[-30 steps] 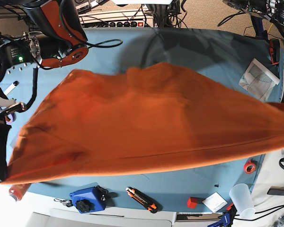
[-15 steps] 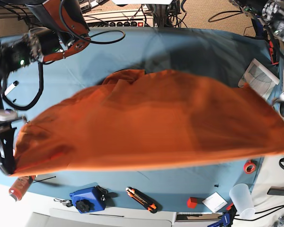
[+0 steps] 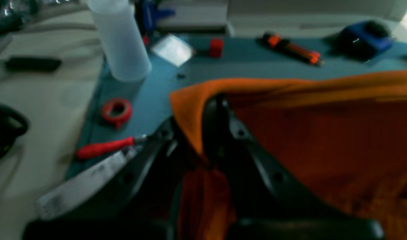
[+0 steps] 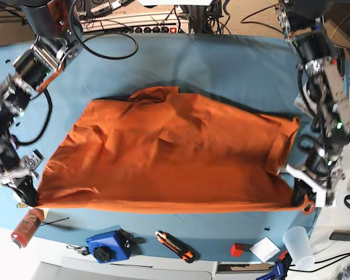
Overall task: Layout the t-shirt on the table in an organized manner, then fold the t-shirt properly
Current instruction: 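Lower the shirt flat onto the table and release both grippers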
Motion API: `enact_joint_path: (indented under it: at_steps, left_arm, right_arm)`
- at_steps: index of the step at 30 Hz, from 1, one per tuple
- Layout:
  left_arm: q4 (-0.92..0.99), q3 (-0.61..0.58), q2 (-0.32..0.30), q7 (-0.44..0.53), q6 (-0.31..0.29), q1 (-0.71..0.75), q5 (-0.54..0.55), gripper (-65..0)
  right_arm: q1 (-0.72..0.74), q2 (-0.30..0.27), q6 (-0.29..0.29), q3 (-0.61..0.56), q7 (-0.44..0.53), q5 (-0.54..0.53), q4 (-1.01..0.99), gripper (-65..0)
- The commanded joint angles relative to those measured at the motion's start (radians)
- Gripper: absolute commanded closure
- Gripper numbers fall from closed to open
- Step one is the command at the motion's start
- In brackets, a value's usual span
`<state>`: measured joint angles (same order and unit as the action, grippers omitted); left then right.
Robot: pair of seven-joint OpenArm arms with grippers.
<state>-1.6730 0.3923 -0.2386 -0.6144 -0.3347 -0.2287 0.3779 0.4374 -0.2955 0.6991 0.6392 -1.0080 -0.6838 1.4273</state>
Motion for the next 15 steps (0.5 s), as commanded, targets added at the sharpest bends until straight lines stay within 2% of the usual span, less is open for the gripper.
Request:
enact_joint_path:
  at_steps: [1,3,8,11,15]
  left_arm:
    - [0.014,-0.011,-0.013,0.049,0.008,-0.052,-0.007,0.0]
    - [0.085,-0.042,-0.014,0.048,0.025,-0.105,-0.021,0.0]
    - [0.276,-0.114,-0.013,0.064,0.024,-0.249,-0.03,0.0]
    - [0.411,-0.164,-0.014,0.112,0.024,-0.337,-0.095,0.0]
    - [0.608,-0.222,-0.013,0.198,0.024,-0.448,-0.159,0.0]
  right_arm:
    - [0.048,-0.02,-0.001,-0.018,0.066,0.015,-0.006,0.0]
    - [0.084,-0.021,-0.001,-0.051,0.127,0.106,-0.064,0.0]
    - [0.192,-0.021,-0.001,-0.132,0.322,0.315,-0.248,0.0]
    - [0.265,-0.021,-0.002,-0.182,0.432,0.437,-0.364,0.0]
    - [0.352,-0.021,-0.126,-0.257,0.584,0.569,-0.499,0.0]
